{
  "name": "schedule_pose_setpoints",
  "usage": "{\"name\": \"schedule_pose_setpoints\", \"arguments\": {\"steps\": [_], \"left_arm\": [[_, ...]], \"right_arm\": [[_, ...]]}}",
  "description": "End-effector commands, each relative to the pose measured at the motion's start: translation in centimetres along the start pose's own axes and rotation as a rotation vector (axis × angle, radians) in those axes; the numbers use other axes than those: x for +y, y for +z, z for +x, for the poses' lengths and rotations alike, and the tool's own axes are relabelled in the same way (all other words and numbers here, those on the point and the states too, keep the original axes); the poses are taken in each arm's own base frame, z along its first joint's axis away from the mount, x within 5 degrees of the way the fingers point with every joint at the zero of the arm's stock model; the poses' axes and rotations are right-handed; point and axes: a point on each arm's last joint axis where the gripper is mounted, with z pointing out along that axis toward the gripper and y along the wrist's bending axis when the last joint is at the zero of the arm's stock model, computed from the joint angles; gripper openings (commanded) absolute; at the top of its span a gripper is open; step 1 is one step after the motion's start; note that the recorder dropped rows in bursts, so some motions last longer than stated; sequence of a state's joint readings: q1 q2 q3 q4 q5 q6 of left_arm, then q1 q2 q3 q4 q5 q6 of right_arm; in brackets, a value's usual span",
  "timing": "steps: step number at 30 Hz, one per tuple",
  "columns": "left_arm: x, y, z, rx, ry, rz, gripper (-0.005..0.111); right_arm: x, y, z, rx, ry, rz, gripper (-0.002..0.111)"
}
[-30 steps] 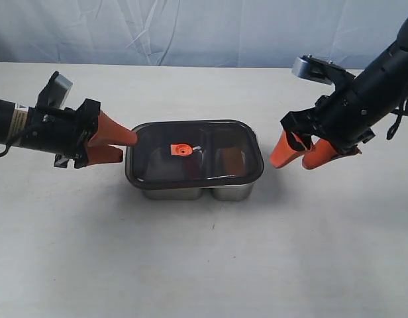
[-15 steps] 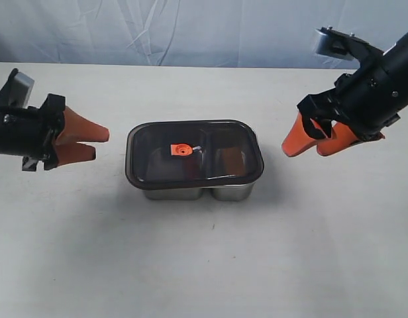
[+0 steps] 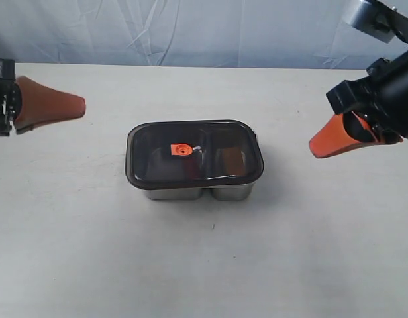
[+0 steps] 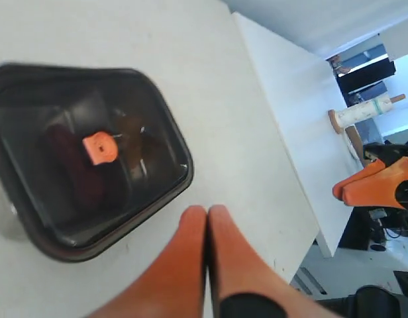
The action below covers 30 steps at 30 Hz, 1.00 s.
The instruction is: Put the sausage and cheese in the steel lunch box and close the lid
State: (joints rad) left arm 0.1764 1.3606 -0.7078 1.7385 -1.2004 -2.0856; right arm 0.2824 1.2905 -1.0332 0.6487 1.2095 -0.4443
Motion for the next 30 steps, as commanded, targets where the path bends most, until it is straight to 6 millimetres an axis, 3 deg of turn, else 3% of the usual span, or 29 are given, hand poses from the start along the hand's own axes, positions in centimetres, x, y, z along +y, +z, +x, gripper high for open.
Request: {"name": "schedule_pose_setpoints", "arguments": {"steps": [1, 8, 13, 20, 26, 30], "left_arm": [[-5.1, -2.2, 0.7, -0.09, 0.174, 0.036, 0.0], [-12.6, -5.5, 4.5, -0.212, 0.499, 0.039, 0.0], [-15.9, -7.3, 7.3, -0.355, 0.663, 0.006, 0.0], [-17.0, -8.3, 9.6, -0.56, 0.682, 0.013, 0.0], [-17.6, -9.4, 10.3, -0.721, 0.688, -0.028, 0.0], [-17.6, -9.8, 10.7, -0.76, 0.716, -0.084, 0.0]], "right_arm": [[2.1, -1.7, 2.0, -0.076, -0.013, -0.054, 0.0], [5.2, -5.3, 6.1, -0.225, -0.061, -0.011, 0.0], [6.1, -7.7, 9.0, -0.433, -0.034, 0.117, 0.0], [6.0, -9.2, 13.3, -0.568, 0.035, 0.285, -0.001], [5.7, -10.8, 16.9, -0.647, 0.1, 0.457, -0.001], [6.2, -11.3, 19.3, -0.699, 0.099, 0.475, -0.001]]}}
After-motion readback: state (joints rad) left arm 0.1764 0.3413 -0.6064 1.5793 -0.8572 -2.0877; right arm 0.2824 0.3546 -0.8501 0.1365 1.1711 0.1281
